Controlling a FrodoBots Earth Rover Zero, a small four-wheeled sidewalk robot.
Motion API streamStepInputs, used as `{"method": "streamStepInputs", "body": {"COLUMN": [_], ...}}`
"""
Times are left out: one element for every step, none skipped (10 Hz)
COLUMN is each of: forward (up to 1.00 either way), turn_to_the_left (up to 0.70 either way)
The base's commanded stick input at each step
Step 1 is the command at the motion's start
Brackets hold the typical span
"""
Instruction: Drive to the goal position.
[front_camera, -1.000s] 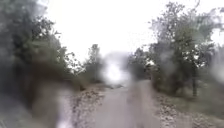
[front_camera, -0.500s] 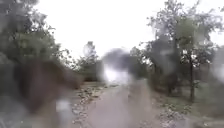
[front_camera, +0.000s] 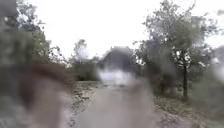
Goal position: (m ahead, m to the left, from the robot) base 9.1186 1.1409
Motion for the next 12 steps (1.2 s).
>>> {"method": "streamStepInputs", "body": {"forward": [0.45, 0.45, 0.45, 0.45, 0.45, 0.45, 0.45, 0.45, 0.45, 0.45, 0.45, 0.45], "turn_to_the_left": [-0.25, -0.03, 0.00, 0.00, 0.00, 0.00, 0.00, 0.00, 0.00, 0.00, 0.00, 0.00]}}
